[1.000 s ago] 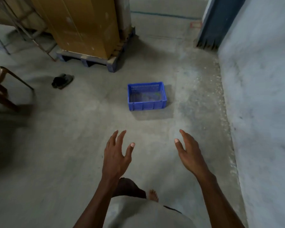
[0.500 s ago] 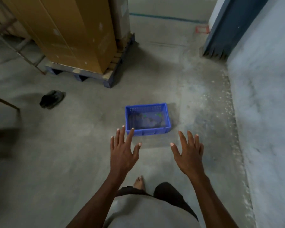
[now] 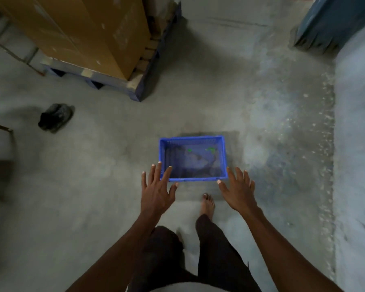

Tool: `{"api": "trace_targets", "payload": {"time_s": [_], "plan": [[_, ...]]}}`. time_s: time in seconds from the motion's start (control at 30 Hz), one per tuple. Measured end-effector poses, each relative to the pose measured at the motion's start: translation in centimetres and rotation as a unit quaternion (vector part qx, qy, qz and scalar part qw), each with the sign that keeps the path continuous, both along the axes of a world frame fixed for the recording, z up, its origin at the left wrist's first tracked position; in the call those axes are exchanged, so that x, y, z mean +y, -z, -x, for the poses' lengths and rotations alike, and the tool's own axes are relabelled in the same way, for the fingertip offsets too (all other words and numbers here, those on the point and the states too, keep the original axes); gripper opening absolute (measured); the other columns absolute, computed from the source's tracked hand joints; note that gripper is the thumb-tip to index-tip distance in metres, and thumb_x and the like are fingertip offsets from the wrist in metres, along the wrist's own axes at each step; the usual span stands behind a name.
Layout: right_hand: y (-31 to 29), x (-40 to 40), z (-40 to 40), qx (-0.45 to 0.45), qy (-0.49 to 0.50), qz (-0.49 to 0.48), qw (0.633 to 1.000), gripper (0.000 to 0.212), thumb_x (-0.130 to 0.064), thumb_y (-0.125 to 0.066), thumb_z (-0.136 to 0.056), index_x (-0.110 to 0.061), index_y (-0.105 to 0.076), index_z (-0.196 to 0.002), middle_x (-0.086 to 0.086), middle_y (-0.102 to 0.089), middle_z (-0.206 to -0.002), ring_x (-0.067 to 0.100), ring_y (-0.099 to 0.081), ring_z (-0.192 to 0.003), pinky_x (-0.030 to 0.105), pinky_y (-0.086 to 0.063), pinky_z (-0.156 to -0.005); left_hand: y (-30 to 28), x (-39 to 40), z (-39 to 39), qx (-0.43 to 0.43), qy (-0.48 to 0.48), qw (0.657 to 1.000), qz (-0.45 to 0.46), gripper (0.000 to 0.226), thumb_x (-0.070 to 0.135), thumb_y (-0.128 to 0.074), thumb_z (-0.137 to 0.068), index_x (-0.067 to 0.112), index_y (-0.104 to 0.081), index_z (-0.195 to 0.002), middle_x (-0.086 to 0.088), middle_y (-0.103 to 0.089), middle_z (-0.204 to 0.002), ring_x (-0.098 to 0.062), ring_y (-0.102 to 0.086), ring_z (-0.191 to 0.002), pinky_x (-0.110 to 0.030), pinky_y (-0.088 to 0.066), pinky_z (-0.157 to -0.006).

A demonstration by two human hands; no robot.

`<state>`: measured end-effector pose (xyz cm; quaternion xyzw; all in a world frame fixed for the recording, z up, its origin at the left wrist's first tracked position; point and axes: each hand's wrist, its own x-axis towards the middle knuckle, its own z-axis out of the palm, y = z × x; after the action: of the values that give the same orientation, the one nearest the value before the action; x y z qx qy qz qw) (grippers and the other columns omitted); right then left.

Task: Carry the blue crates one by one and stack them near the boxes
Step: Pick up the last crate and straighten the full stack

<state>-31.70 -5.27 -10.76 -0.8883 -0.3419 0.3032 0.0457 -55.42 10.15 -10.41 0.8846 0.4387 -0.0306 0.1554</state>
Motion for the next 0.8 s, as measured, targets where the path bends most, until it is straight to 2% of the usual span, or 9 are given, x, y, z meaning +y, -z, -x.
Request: {"api": "trace_targets", "payload": {"time_s": [0.07, 0.2, 0.27, 0.33, 0.47, 0.57, 0.67, 0.73, 0.8], "plan": [[3.9, 1.9, -2.9, 0.02, -0.002, 0.021, 1.0, 0.07, -0.061, -0.039, -0.097, -0.025, -0.028, -0.156, 0.013, -0.022, -0.164, 0.041, -0.017, -0.15, 0.059, -0.02, -0.117, 3.4, 2.0, -2.0, 0.019, -0.011, 1.0, 0.017, 0.064, 0.058, -0.04, -0.094, 0.025, -0.048, -0.149, -0.012, -0.037, -0.16, -0.036, -0.034, -0.147, -0.059, -0.021, -0.12], [14.7, 5.0, -8.0, 0.058, -0.01, 0.048, 0.997, 0.09, -0.071, -0.024, -0.082, -0.016, -0.043, -0.15, 0.021, -0.045, -0.15, 0.043, -0.04, -0.138, 0.052, -0.034, -0.113, 12.5, 6.4, -4.9, 0.07, 0.005, 0.997, 0.006, 0.062, 0.052, -0.048, -0.092, 0.023, -0.05, -0.147, -0.014, -0.037, -0.16, -0.037, -0.036, -0.146, -0.057, -0.025, -0.119], [20.2, 6.7, -10.1, 0.084, -0.004, 0.074, 0.994, 0.079, -0.064, -0.04, -0.088, -0.015, -0.044, -0.15, 0.02, -0.047, -0.15, 0.04, -0.042, -0.137, 0.049, -0.035, -0.113, 18.6, 8.7, -5.8, 0.085, 0.008, 0.996, 0.006, 0.062, 0.049, -0.054, -0.09, 0.022, -0.052, -0.145, -0.016, -0.038, -0.159, -0.039, -0.038, -0.144, -0.057, -0.027, -0.117], [25.7, 8.5, -12.1, 0.103, 0.026, 0.077, 0.991, 0.065, -0.046, -0.058, -0.094, -0.013, -0.045, -0.148, 0.02, -0.048, -0.147, 0.04, -0.045, -0.134, 0.047, -0.037, -0.111, 25.3, 11.1, -6.7, 0.098, 0.002, 0.995, 0.015, 0.062, 0.049, -0.053, -0.088, 0.02, -0.054, -0.143, -0.017, -0.042, -0.156, -0.04, -0.042, -0.141, -0.058, -0.031, -0.114], [37.9, 11.5, -15.3, 0.13, 0.107, 0.093, 0.981, 0.066, -0.039, -0.062, -0.096, -0.009, -0.041, -0.15, 0.025, -0.044, -0.149, 0.04, -0.044, -0.136, 0.042, -0.034, -0.112, 38.2, 15.3, -7.4, 0.13, -0.004, 0.991, 0.031, 0.063, 0.051, -0.045, -0.089, 0.016, -0.056, -0.14, -0.019, -0.049, -0.149, -0.041, -0.046, -0.134, -0.057, -0.037, -0.108], [45.9, 12.7, -16.8, 0.132, 0.166, 0.099, 0.972, 0.073, -0.036, -0.064, -0.095, 0.001, -0.035, -0.151, 0.031, -0.041, -0.149, 0.043, -0.043, -0.136, 0.044, -0.033, -0.114, 46.2, 17.7, -7.1, 0.139, -0.007, 0.99, 0.025, 0.068, 0.052, -0.046, -0.09, 0.008, -0.051, -0.142, -0.021, -0.05, -0.146, -0.042, -0.049, -0.129, -0.056, -0.039, -0.104], [52.0, 13.6, -18.1, 0.121, 0.222, 0.098, 0.962, 0.086, -0.039, -0.067, -0.092, 0.009, -0.027, -0.151, 0.034, -0.033, -0.153, 0.045, -0.037, -0.14, 0.043, -0.028, -0.117, 52.0, 19.7, -7.1, 0.137, -0.079, 0.986, 0.049, 0.078, 0.055, -0.042, -0.089, 0.001, -0.042, -0.146, -0.025, -0.048, -0.145, -0.044, -0.049, -0.128, -0.054, -0.04, -0.104], [54.7, 14.4, -18.6, 0.12, 0.273, 0.072, 0.952, 0.09, -0.047, -0.069, -0.088, 0.007, -0.03, -0.149, 0.033, -0.038, -0.15, 0.045, -0.042, -0.137, 0.045, -0.033, -0.114, 54.8, 20.8, -7.3, 0.107, -0.159, 0.976, 0.1, 0.08, 0.054, -0.045, -0.093, -0.001, -0.034, -0.149, -0.028, -0.048, -0.142, -0.046, -0.048, -0.127, -0.053, -0.039, -0.104], [56.8, 14.8, -19.4, 0.104, 0.32, 0.028, 0.941, 0.078, -0.048, -0.065, -0.09, 0.005, -0.041, -0.142, 0.032, -0.05, -0.14, 0.044, -0.051, -0.128, 0.043, -0.04, -0.105, 57.0, 21.6, -7.8, 0.031, -0.245, 0.954, 0.171, 0.075, 0.049, -0.051, -0.098, -0.001, -0.029, -0.15, -0.029, -0.049, -0.139, -0.05, -0.049, -0.122, -0.052, -0.038, -0.102]]}}
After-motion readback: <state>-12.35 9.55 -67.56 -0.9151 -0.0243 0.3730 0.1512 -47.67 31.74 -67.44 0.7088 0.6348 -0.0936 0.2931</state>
